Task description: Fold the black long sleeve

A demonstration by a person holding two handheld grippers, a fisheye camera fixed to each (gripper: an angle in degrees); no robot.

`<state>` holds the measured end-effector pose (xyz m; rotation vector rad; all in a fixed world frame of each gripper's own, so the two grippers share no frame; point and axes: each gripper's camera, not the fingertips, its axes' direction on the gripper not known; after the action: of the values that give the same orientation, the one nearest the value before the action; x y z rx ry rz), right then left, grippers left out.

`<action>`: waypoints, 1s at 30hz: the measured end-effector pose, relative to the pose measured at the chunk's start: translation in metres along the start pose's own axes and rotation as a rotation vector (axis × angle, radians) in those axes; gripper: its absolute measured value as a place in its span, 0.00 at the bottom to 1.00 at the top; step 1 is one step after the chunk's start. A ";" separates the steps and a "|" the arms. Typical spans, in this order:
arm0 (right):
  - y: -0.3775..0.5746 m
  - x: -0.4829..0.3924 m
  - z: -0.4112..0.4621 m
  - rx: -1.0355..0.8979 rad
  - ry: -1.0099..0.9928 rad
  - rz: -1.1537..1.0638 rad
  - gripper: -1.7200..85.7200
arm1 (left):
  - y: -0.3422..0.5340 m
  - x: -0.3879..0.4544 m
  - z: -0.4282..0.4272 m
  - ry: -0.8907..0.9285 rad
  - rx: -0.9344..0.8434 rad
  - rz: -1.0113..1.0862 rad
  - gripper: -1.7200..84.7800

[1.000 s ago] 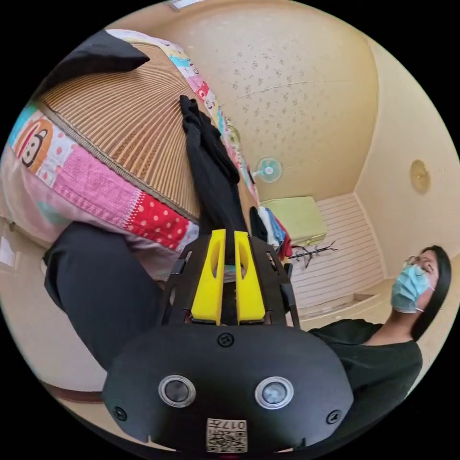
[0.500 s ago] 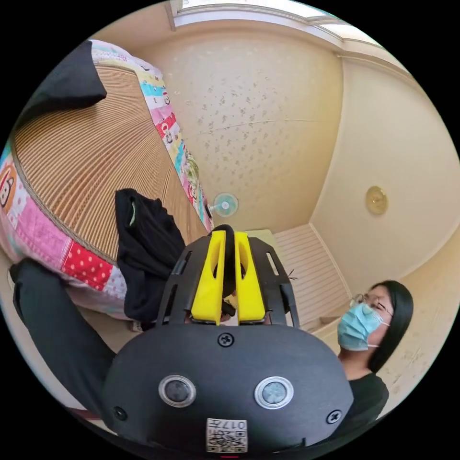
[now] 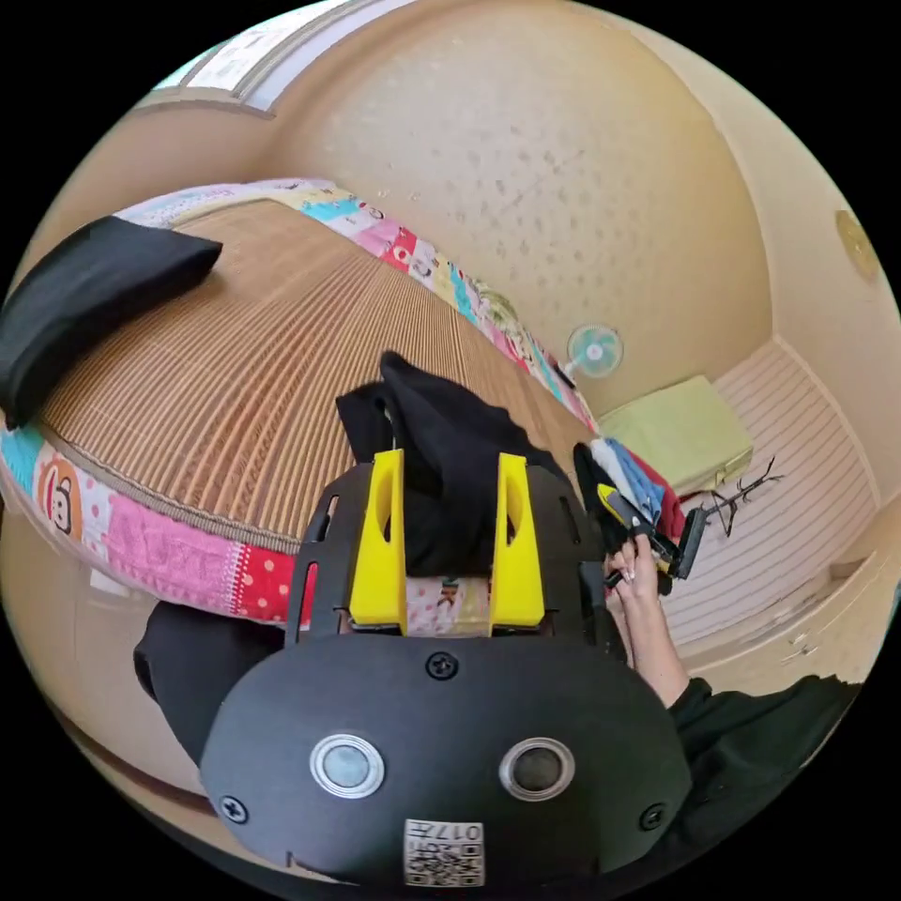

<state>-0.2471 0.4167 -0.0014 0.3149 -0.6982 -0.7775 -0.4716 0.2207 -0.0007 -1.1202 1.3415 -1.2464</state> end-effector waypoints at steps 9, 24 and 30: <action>0.031 -0.005 0.043 -0.039 0.008 -0.090 0.12 | 0.023 -0.027 0.018 0.125 -0.276 0.083 0.05; 0.054 -0.010 0.051 0.092 -0.073 -0.060 0.12 | 0.046 -0.039 0.068 0.261 -0.097 -0.361 0.24; 0.055 0.002 0.051 0.105 -0.145 -0.022 0.11 | 0.026 -0.024 0.075 0.169 0.031 -0.530 0.11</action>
<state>-0.2512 0.4519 0.0650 0.3646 -0.8753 -0.7916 -0.3948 0.2364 -0.0270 -1.4297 1.1757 -1.7691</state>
